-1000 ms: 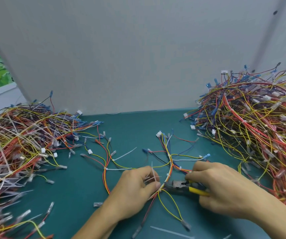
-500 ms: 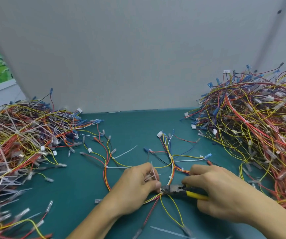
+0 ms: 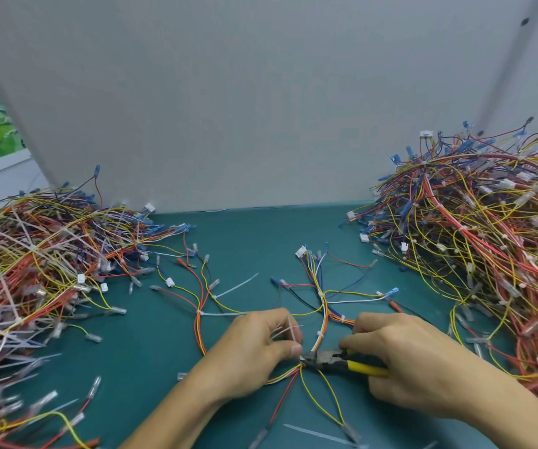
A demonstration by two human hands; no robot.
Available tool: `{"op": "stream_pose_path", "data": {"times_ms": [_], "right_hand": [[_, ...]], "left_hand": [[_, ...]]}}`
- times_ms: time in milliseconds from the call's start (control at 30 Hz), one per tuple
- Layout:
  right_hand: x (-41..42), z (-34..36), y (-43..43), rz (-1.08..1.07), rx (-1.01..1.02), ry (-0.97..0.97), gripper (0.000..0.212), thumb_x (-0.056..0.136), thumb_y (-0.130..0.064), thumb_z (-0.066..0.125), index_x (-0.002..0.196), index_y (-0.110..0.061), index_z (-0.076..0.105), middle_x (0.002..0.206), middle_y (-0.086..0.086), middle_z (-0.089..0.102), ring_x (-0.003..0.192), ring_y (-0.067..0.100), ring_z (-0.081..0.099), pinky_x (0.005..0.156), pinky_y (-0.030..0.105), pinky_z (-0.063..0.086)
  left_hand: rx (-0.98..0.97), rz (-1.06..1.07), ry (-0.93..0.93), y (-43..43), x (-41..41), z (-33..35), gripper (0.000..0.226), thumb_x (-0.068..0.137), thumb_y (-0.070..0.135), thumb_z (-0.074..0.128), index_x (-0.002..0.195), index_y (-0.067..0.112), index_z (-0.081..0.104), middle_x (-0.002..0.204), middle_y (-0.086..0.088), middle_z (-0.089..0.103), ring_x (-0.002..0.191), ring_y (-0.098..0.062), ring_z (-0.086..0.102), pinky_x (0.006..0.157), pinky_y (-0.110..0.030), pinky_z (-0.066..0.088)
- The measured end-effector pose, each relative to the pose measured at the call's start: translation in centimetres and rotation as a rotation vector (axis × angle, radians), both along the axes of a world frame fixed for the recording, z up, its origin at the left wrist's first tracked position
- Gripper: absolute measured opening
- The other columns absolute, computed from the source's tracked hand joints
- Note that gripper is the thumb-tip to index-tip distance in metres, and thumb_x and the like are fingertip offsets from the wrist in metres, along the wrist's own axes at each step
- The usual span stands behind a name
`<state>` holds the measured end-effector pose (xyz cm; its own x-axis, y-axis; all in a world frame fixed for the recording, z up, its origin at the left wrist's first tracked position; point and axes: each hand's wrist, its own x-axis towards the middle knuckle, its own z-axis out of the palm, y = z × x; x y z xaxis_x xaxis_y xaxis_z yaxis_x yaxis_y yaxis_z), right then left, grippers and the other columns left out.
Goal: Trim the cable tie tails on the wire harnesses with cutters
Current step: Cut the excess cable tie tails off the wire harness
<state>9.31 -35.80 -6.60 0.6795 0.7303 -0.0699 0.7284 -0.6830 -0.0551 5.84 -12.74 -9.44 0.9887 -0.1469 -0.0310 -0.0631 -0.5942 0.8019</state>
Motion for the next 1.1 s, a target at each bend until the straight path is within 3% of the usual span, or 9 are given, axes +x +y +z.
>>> {"op": "stream_pose_path", "data": {"times_ms": [300, 467, 867, 967, 1033, 1100], "right_hand": [[0.44, -0.33, -0.24, 0.014, -0.012, -0.038, 0.026, 0.078, -0.032, 0.047, 0.104, -0.030, 0.050, 0.100, -0.014, 0.041, 0.082, 0.011, 0.041, 0.067, 0.028, 0.038], [0.56, -0.48, -0.25, 0.023, -0.047, -0.062, 0.033, 0.079, -0.031, 0.047, 0.111, -0.032, 0.049, 0.109, -0.015, 0.042, 0.092, 0.012, 0.047, 0.064, 0.026, 0.031], [0.44, 0.16, -0.05, 0.042, -0.060, -0.065, 0.024, 0.078, -0.028, 0.046, 0.101, -0.029, 0.052, 0.105, -0.012, 0.048, 0.089, 0.018, 0.049, 0.065, 0.030, 0.035], [0.36, 0.14, 0.06, 0.035, -0.095, -0.069, 0.025, 0.079, -0.030, 0.046, 0.103, -0.029, 0.051, 0.105, -0.011, 0.049, 0.090, 0.019, 0.049, 0.064, 0.031, 0.035], [0.33, 0.01, 0.16, 0.026, -0.095, -0.055, 0.020, 0.079, -0.029, 0.046, 0.098, -0.026, 0.049, 0.100, -0.009, 0.049, 0.088, 0.020, 0.049, 0.064, 0.031, 0.036], [0.26, -0.08, 0.24, 0.013, -0.086, -0.040, 0.013, 0.078, -0.030, 0.046, 0.091, -0.026, 0.045, 0.093, -0.009, 0.045, 0.083, 0.019, 0.046, 0.063, 0.032, 0.036]], "left_hand": [[-0.029, 0.002, 0.018, 0.00, 0.24, -0.15, 0.012, 0.085, 0.014, 0.066, 0.078, 0.022, 0.062, 0.097, 0.010, 0.071, 0.096, -0.004, 0.064, 0.094, -0.032, 0.047], [-0.024, 0.006, 0.014, -0.03, 0.31, -0.18, 0.016, 0.086, 0.013, 0.066, 0.077, 0.026, 0.061, 0.098, 0.009, 0.072, 0.097, -0.002, 0.064, 0.094, -0.029, 0.047], [-0.024, 0.019, 0.015, -0.14, 0.22, -0.16, 0.010, 0.086, 0.015, 0.066, 0.079, 0.021, 0.063, 0.094, 0.006, 0.072, 0.093, -0.010, 0.064, 0.090, -0.030, 0.048], [-0.005, 0.023, 0.005, -0.15, 0.24, -0.12, 0.006, 0.086, 0.016, 0.066, 0.082, 0.020, 0.064, 0.091, 0.007, 0.071, 0.084, -0.007, 0.063, 0.081, -0.025, 0.049], [-0.005, 0.025, -0.015, -0.12, 0.20, -0.08, 0.005, 0.086, 0.015, 0.066, 0.082, 0.019, 0.065, 0.082, 0.009, 0.069, 0.065, 0.003, 0.056, 0.064, -0.015, 0.043], [-0.102, 0.056, 0.002, -0.11, 0.08, -0.04, 0.006, 0.086, 0.011, 0.066, 0.081, 0.013, 0.063, 0.071, 0.010, 0.063, 0.050, 0.004, 0.047, 0.052, -0.011, 0.036]]}}
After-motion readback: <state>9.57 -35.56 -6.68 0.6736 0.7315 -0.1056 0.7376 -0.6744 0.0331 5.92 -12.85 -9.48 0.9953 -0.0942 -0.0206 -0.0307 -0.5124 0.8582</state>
